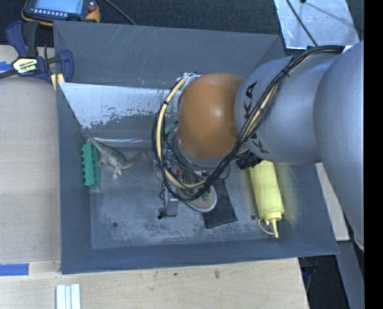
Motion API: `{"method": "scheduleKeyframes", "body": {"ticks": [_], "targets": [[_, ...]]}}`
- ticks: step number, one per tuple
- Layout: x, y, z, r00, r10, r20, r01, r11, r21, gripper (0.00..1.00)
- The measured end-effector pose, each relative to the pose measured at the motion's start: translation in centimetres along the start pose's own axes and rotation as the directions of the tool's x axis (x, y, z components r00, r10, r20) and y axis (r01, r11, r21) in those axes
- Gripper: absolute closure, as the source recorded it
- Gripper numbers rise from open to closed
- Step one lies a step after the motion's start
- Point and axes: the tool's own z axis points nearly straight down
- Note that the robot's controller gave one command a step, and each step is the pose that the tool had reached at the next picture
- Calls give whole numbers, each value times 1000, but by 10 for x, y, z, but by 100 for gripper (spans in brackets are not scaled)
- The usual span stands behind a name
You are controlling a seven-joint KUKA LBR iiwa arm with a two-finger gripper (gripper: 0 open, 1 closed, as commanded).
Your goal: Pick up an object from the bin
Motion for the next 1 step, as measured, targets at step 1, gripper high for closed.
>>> {"method": "scheduleKeyframes", "body": {"ticks": [1], "targets": [[-2,0,-5,1000,3,8,-3,1000,-1,0]]}}
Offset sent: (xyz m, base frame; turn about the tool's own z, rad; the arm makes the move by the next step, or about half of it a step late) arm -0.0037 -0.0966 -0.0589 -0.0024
